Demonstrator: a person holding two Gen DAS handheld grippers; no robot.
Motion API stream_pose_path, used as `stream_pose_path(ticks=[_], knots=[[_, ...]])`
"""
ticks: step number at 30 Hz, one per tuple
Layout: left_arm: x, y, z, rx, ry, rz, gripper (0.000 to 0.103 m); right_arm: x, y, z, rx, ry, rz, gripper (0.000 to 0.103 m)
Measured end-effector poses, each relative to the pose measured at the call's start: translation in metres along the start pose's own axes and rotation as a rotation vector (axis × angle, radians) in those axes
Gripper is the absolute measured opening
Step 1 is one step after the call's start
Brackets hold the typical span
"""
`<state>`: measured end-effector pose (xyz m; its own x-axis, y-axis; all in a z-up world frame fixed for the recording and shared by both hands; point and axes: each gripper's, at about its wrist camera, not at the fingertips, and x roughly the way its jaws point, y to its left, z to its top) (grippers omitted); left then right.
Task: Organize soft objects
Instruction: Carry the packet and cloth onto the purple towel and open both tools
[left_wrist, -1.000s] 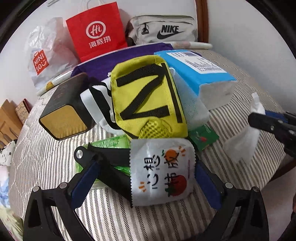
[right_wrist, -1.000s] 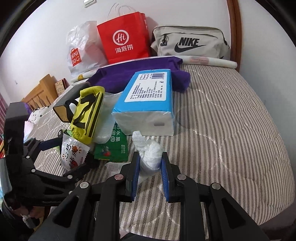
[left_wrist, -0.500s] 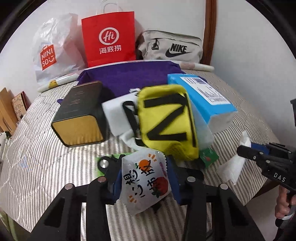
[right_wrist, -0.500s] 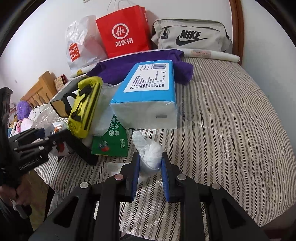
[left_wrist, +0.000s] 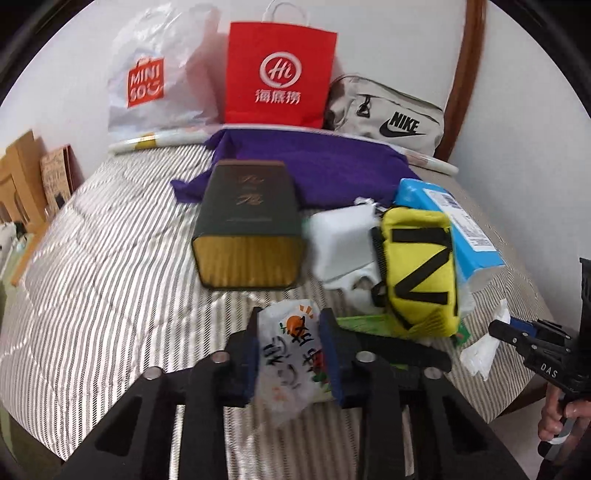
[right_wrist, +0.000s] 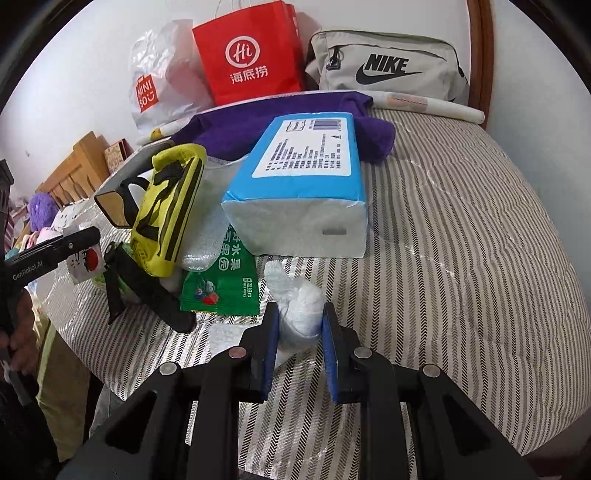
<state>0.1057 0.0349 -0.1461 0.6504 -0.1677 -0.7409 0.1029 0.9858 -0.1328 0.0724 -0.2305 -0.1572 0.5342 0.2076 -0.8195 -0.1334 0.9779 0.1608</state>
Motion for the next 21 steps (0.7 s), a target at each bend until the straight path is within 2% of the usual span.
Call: stream_pose_path(ticks=[6,12,15,21], knots=[[0.006,0.016,-0.003,-0.042,0.016,-0.028,0.016,0.006,-0.002,0.003,0.012,0.024,-0.008,0.022],[0.001,0.03,0.001,-0.073,0.007,-0.096,0.01,0.004,0.001,0.009,0.011,0.032,-0.02,0.022],[-0.002,0.035,0.005,-0.082,-0.004,-0.099,0.005,-0.001,0.004,0.013,0.004,0.022,-0.009,0.022],[-0.006,0.042,0.01,-0.084,-0.01,-0.092,0.005,-0.005,0.008,0.02,-0.006,0.025,0.001,0.022]])
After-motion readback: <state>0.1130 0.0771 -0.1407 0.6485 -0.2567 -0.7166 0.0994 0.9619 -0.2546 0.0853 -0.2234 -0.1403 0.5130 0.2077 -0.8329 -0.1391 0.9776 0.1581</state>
